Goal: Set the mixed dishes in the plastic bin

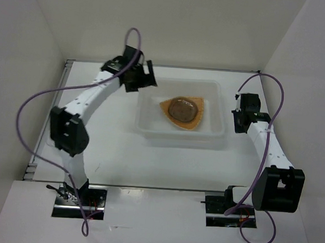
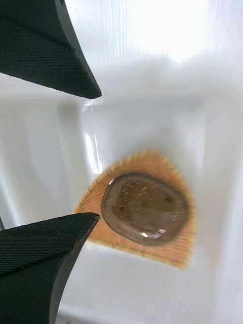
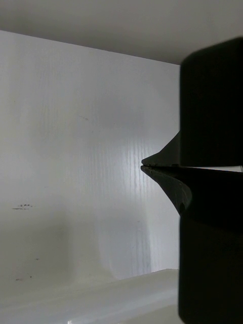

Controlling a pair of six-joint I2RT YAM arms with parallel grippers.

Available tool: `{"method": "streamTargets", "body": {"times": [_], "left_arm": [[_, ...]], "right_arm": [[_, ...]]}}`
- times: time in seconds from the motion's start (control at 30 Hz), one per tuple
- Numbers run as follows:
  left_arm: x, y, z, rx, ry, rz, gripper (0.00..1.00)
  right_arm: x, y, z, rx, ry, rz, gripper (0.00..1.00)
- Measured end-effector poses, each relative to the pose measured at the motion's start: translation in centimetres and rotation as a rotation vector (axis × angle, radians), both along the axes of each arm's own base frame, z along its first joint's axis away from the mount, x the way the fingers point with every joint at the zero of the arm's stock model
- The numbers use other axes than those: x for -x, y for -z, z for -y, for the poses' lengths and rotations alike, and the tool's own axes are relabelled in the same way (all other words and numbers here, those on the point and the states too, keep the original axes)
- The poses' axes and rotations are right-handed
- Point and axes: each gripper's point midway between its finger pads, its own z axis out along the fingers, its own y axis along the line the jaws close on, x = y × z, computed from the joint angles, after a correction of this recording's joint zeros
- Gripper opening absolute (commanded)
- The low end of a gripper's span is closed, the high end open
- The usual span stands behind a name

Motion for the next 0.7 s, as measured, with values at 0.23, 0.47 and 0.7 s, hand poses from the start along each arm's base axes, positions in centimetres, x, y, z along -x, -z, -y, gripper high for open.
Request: {"method": "streamTargets", "body": {"times": [0.23, 0.47, 0.7], "left_arm": [[1.4, -11.2, -19.0, 0.073, -0.44, 0.246, 0.98], [4.2, 0.7, -27.5, -0.038, -0.577, -0.068, 0.9], [5.4, 4.3, -30.9, -0.098, -0.573, -0.17, 0.89]], "right_arm": [[-0.1, 0.0, -0.1, -0.006, -0.004, 0.004, 0.0], [-0.2, 0.0, -0.2, -0.009, -0.006, 0.009, 0.01], [-0.3, 0.0, -0.2, -0.009, -0.006, 0.012, 0.01]]}}
